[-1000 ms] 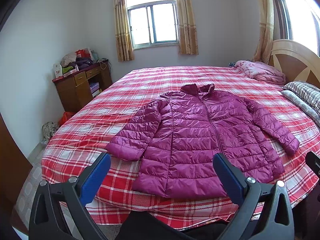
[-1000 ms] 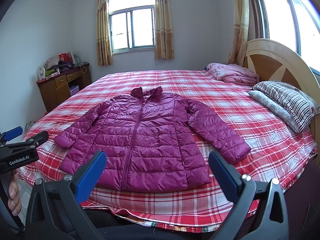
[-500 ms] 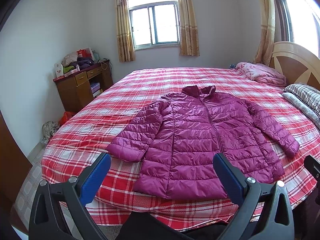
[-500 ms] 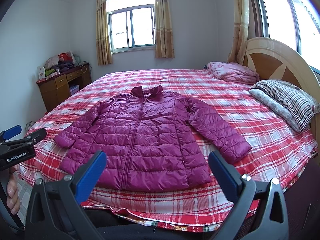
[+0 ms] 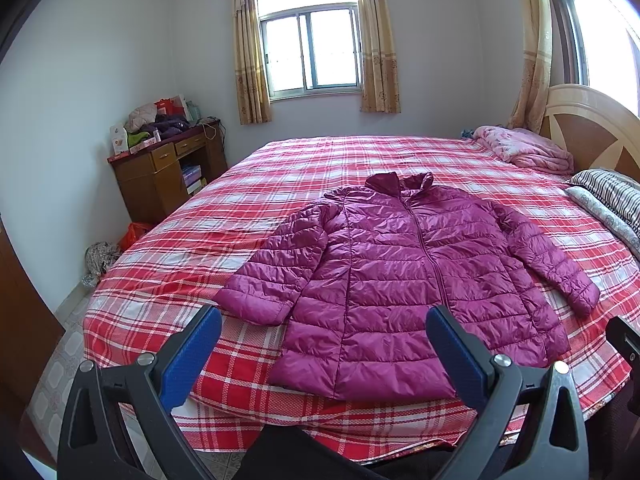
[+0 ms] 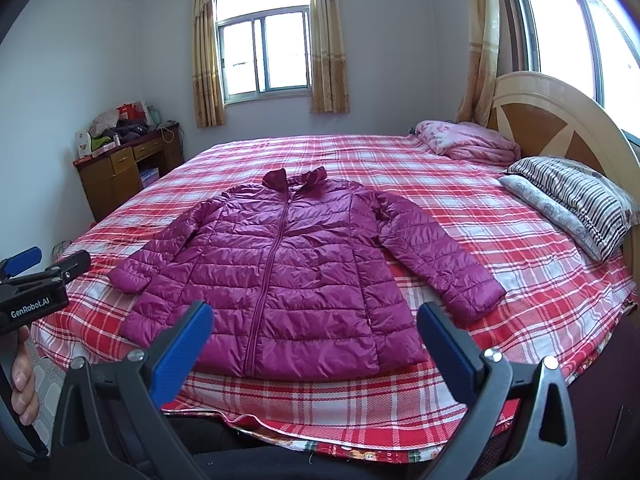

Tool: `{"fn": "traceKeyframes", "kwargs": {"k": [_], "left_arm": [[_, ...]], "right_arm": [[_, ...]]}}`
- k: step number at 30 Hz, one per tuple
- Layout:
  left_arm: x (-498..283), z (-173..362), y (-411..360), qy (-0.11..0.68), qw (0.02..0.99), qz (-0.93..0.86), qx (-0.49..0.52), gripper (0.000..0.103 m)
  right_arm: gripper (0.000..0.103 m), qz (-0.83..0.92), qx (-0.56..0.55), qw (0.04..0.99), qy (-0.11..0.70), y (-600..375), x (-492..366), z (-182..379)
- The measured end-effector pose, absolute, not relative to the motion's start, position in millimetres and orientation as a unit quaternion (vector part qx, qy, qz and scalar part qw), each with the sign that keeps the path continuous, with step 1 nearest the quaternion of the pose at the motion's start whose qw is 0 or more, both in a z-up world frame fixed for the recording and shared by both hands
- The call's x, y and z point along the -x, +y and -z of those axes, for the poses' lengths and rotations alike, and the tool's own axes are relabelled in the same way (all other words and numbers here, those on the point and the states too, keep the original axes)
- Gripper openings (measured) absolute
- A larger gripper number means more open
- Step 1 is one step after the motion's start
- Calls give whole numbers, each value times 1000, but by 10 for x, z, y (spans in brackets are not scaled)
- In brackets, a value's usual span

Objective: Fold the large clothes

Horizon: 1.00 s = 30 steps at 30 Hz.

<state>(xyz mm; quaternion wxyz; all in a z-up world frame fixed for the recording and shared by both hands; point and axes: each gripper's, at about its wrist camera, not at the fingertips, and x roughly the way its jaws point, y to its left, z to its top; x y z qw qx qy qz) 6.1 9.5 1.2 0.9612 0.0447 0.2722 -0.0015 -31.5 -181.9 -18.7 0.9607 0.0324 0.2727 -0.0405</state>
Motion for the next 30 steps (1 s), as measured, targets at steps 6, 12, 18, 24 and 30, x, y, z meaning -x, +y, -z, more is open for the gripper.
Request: {"fn": "traceKeyframes", "kwargs": {"k": [6,12,18,24,30], "left_arm": [[-61,-18,107,273,961,0,-44,102],[-66,-18,113,273,961,1,-43,102],[-70,-16,124,273,961,0,-43,102],[-80,-8,135,274,961,-1,-42,102],[-85,-4,143,274,961,-1,-42,102]], "right_arm": [[103,40,-32,960,274,-1821,313,191],[103,40,-33,960,274,-1826,313,198],[103,40,-33,960,275,-1836,297,183],[103,40,-33,960,277,-1820,299,210],[103,39,-34,959,279,-1803,300,270]]}}
